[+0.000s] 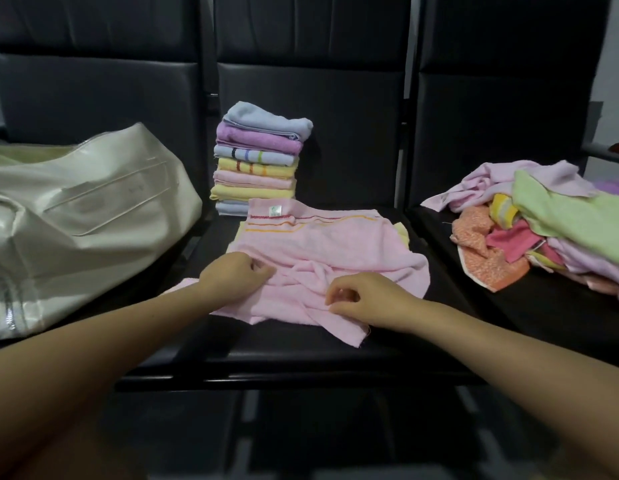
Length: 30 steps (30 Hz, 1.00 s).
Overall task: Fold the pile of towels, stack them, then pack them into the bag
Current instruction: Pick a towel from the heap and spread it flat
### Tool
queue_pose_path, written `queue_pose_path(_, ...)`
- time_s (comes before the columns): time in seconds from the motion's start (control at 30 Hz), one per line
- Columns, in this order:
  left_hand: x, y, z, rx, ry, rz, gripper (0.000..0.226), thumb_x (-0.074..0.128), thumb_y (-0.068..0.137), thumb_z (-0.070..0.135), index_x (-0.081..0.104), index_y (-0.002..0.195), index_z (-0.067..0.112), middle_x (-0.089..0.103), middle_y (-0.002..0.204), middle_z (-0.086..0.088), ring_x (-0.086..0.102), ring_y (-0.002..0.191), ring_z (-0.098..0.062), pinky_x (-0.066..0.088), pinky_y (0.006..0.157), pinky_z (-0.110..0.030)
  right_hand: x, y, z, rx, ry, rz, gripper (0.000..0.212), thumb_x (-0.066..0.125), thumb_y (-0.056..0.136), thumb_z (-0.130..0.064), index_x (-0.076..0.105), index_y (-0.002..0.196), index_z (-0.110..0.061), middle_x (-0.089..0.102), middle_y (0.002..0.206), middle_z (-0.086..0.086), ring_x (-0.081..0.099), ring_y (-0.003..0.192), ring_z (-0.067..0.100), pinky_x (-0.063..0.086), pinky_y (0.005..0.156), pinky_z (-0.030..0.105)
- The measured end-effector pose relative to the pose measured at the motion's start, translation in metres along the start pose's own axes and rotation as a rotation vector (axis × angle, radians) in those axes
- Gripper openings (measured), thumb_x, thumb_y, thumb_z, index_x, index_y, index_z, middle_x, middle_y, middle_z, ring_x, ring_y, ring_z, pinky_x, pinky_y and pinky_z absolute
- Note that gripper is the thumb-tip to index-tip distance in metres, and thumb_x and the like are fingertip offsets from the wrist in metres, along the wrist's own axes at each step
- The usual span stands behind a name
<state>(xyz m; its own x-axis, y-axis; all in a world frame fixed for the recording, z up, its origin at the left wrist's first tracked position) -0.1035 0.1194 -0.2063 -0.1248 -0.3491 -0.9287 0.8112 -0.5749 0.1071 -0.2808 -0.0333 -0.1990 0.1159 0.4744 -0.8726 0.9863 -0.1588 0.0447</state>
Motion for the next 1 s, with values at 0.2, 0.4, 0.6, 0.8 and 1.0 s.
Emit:
queue_pose_path(0.2,0.009,0.011,0.006,-0.288,-0.787,-0.147,0.016,0.068,0.087,0.022,0.063,0.075,0.011,0.057,0.073,-0.005,0.05,0.07,-0.019,0.041,0.064,-0.026,-0.007,0.0,0.001,-0.009,0.122,-0.047,0.011,0.066,0.089,-0.022,0.065,0.078,-0.026,0.054,0.065,-0.012,0.043,0.058,0.0,0.036,0.06,0.017)
queue_pose_path(0.4,-0.014,0.034,0.005,-0.401,-1.392,-0.128,0.028,0.042,0.091,0.016,0.059,0.112,0.009,0.065,0.106,-0.01,0.062,0.093,-0.028,0.052,0.071,-0.039,-0.074,-0.002,0.011,0.05,0.435,0.376,0.017,0.052,0.095,-0.005,0.059,0.085,-0.017,0.053,0.061,-0.004,0.046,0.043,0.0,0.037,0.046,0.013)
queue_pose_path(0.6,-0.032,0.052,-0.024,-0.523,-1.464,0.178,0.017,0.045,0.099,0.017,0.062,0.099,0.015,0.065,0.1,-0.006,0.061,0.076,-0.017,0.055,0.061,-0.028,-0.1,-0.012,0.064,0.268,0.559,0.71,0.013,0.047,0.098,-0.012,0.06,0.094,-0.012,0.056,0.073,-0.002,0.05,0.06,0.004,0.04,0.052,0.016)
queue_pose_path(0.8,0.0,0.048,-0.007,-0.484,-1.298,-0.063,0.029,0.053,0.096,0.018,0.057,0.124,0.013,0.055,0.137,-0.015,0.061,0.104,-0.03,0.052,0.073,-0.045,-0.057,-0.005,0.081,0.402,0.383,0.183,0.028,0.052,0.097,-0.028,0.071,0.08,-0.015,0.065,0.082,-0.006,0.056,0.081,0.011,0.039,0.069,0.022)
queue_pose_path(1.0,-0.008,0.039,-0.015,-0.27,-0.79,0.153,0.033,0.064,0.086,0.034,0.058,0.108,0.01,0.062,0.111,-0.011,0.063,0.095,-0.029,0.056,0.083,-0.047,-0.061,-0.003,0.09,0.571,0.262,0.273,0.042,0.067,0.085,-0.036,0.056,0.059,-0.006,0.04,0.052,-0.002,0.039,0.052,0.014,0.031,0.055,0.027)
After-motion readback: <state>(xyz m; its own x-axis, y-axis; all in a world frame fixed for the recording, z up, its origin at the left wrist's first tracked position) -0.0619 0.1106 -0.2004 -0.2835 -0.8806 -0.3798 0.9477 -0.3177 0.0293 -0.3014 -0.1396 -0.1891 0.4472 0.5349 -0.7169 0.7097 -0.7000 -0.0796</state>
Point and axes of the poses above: each hand's wrist, its own y-axis towards the middle knuckle, its own x-axis out of the palm, z = x × y, the point moved 5 cm from there along y, towards the middle knuckle
